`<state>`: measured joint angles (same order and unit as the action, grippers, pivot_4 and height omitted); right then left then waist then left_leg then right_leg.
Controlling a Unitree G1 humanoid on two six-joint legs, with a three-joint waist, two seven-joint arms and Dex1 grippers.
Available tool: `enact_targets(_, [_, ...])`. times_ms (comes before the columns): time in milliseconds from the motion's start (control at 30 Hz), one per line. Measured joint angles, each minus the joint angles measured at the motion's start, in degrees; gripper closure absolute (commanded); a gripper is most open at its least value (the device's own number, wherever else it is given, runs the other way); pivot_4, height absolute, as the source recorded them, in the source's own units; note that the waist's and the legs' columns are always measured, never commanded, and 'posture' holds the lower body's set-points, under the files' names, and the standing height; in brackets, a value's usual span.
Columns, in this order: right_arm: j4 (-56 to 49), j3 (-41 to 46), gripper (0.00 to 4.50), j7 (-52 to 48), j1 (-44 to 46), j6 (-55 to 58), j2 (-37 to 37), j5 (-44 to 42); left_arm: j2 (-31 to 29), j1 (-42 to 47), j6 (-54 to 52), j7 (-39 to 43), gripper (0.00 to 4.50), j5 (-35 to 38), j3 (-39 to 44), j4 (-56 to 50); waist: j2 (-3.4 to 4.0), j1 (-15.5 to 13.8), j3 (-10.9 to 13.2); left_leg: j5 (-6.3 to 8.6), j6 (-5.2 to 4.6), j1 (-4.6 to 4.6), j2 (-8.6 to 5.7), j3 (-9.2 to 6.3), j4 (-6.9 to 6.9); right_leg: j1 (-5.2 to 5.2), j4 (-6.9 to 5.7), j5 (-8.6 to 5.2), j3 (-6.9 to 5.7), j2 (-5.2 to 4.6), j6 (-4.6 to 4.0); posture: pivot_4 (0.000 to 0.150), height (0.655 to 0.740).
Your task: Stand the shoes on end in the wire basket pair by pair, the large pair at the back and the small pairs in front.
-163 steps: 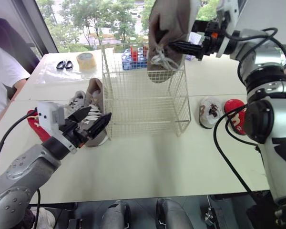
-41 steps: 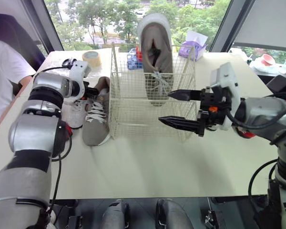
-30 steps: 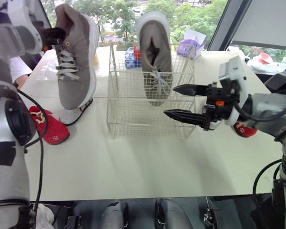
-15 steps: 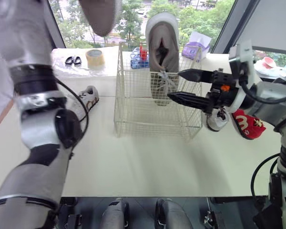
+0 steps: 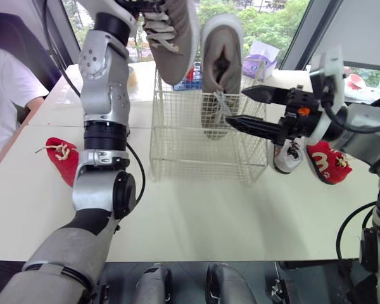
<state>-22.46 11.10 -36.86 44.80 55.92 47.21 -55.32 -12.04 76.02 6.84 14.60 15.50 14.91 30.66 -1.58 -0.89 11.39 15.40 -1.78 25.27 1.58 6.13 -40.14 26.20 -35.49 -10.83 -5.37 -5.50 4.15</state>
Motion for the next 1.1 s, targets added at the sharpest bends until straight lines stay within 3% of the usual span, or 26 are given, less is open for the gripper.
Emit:
enact_targets(133, [-0.1, 0.0, 0.0, 0.6, 0.0, 0.0, 0.1, -0.1, 0.9, -4.8, 0.5, -0.2, 4.46, -1.2, -2.2, -5.4, 0.03, 0.0, 0.0, 0.01, -0.02, -0.19, -0.01, -0.01, 0.0, -0.23, 0.01, 0.0, 0.0, -0.02, 0.01, 0.15, 0.74])
enact_targets(267, [-0.5, 0.2, 0.0, 0.8, 0.0, 0.0, 0.1, -0.3, 1.6, -10.6, -2.7, -0.2, 4.46, -1.7, -4.7, -10.3, 0.2, 0.1, -0.1, 0.29, -0.46, -0.93, 0.01, -0.04, 0.09, -0.96, 0.15, -0.01, -0.01, -0.01, 0.0, 0.15, 0.74])
enact_targets(500, [-1.1, 1.1, 0.0, 1.1, -1.1, 0.0, 0.2, -0.8, 3.0, -22.7, -16.3, -4.3, 4.46, -0.2, -5.3, -28.6, 0.29, 0.0, -0.2, 0.29, -0.46, -0.91, 0.0, -0.11, 0.06, -1.0, 0.18, -0.01, 0.01, -0.03, 0.0, 0.15, 0.74])
enact_targets(700, [-1.2, 1.2, 0.0, 1.3, -3.1, 0.0, 0.1, -1.2, 1.2, -29.7, -23.6, -6.8, 4.46, -4.2, -8.8, -37.5, 0.32, 0.0, -0.3, 0.31, -0.49, -0.92, -0.01, -0.11, 0.06, -1.03, 0.2, -0.01, 0.0, -0.03, -0.01, 0.15, 0.74])
enact_targets(900, [-1.2, 1.0, 0.0, 1.6, -3.9, -0.1, 0.0, -0.9, -3.2, -26.2, -29.9, -6.6, 4.46, -10.6, -13.7, -35.3, 0.32, -0.2, -0.3, 0.32, -0.5, -0.89, -0.03, -0.12, 0.06, -1.03, 0.24, -0.02, -0.01, -0.03, -0.01, 0.15, 0.74])
enact_targets(1100, [-1.2, 0.7, 0.0, 2.0, -4.2, -0.2, -0.5, 0.0, -6.1, -23.9, -28.9, -1.9, 4.46, -14.8, -19.4, -32.5, 0.34, 0.1, -0.2, 0.35, -0.54, -0.82, -0.01, -0.06, 0.1, -0.89, 0.25, -0.02, -0.01, -0.03, -0.01, 0.15, 0.74])
